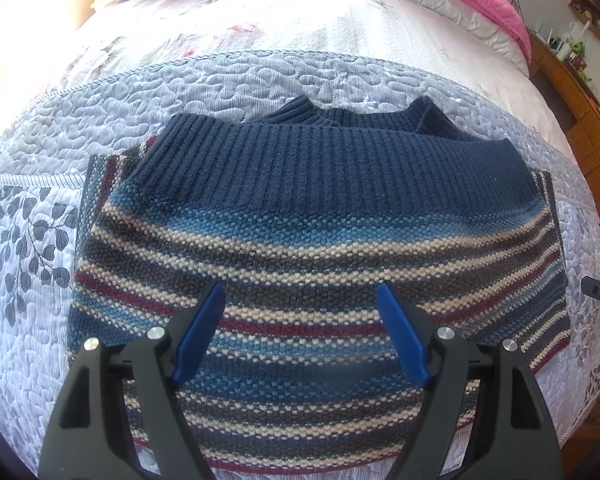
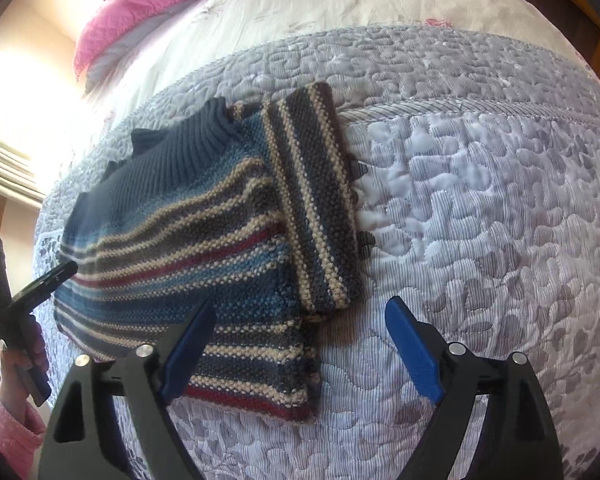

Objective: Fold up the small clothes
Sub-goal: 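Grasp the sweater side edge with the right tool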

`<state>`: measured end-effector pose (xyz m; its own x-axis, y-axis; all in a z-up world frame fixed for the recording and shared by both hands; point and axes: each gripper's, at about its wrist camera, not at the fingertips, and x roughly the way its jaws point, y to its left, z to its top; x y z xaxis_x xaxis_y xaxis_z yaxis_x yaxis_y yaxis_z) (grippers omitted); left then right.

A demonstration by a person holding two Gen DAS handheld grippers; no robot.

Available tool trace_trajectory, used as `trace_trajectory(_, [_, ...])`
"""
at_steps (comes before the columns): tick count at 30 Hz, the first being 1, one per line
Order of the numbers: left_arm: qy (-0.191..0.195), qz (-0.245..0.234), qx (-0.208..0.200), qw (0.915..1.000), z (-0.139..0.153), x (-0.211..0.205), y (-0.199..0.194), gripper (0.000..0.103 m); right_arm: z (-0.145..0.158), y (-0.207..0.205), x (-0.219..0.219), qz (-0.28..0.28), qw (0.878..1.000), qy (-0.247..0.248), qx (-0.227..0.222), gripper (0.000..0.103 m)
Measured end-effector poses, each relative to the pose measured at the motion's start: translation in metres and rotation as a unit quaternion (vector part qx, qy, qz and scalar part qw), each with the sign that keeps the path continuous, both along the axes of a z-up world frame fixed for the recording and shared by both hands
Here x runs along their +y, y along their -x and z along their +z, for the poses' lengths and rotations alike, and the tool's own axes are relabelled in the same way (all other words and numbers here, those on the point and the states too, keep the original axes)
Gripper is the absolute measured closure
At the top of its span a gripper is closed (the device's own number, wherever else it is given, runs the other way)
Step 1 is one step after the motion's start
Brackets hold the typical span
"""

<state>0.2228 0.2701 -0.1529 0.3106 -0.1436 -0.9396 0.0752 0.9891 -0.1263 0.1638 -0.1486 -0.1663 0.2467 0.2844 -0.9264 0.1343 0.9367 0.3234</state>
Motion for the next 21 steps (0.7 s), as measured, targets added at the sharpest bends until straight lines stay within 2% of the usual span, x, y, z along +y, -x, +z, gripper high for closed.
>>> trace_trajectory(5, [0.004, -0.004, 0.002, 1.0000, -0.002, -0.012, -0.003, 0.024, -0.019, -0.017, -0.004, 0.007, 0.999, -0.041, 0.020, 0.015])
trace_trajectory(14, [0.014, 0.013, 0.027, 0.9995, -0.023, -0.017, -0.008, 0.024, -0.037, -0.028, 0.006, 0.018, 0.999, -0.041, 0.029, 0.015])
trace_trajectory(17, [0.017, 0.017, 0.030, 0.9992, -0.028, -0.015, -0.009, 0.020, -0.040, -0.031, 0.010, 0.025, 0.999, -0.036, 0.030, 0.016])
trace_trajectory(21, [0.020, 0.019, 0.034, 0.9990, -0.034, -0.014, -0.012, 0.017, -0.045, -0.035, 0.011, 0.021, 0.999, -0.037, 0.033, 0.026])
